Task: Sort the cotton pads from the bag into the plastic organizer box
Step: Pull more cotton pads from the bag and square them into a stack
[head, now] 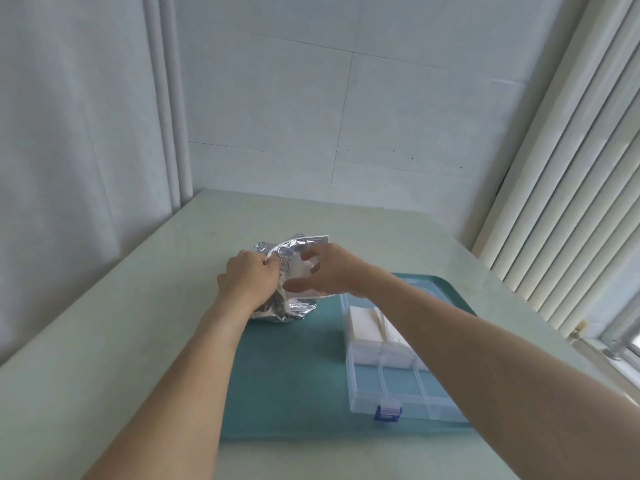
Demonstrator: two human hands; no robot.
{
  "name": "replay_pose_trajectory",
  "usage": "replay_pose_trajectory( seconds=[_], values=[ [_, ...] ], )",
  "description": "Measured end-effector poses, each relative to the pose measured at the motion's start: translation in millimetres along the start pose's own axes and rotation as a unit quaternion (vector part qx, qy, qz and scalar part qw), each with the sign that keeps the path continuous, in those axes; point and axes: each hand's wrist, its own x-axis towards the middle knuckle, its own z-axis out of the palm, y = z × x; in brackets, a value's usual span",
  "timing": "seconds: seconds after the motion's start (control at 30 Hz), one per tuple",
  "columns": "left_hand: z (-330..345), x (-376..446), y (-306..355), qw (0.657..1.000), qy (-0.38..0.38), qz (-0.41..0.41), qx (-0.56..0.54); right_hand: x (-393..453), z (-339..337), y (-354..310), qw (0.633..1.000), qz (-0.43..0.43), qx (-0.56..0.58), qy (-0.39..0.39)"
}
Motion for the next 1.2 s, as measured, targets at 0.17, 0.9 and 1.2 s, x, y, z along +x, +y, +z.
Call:
replay_pose_trajectory(
  seconds=[0.17,0.9,1.2],
  values=[
    [1.0,-2.8,-0.2,0.999,0.006,0.022,-0.042,5.9,-1.7,-6.3,0.976,0.088,0.194,0.043],
    [18.1,-22.1,22.9,0.971,0.155,0.143,-0.112,-16.0,-24.6,9.4,0.948,0.116,0.284,0.086],
    [18.5,-25.6,27.6,0.979,0.117,0.101,-0.134,-11.3,-10.8,7.0,0.989,0.042,-0.014,0.145]
  ],
)
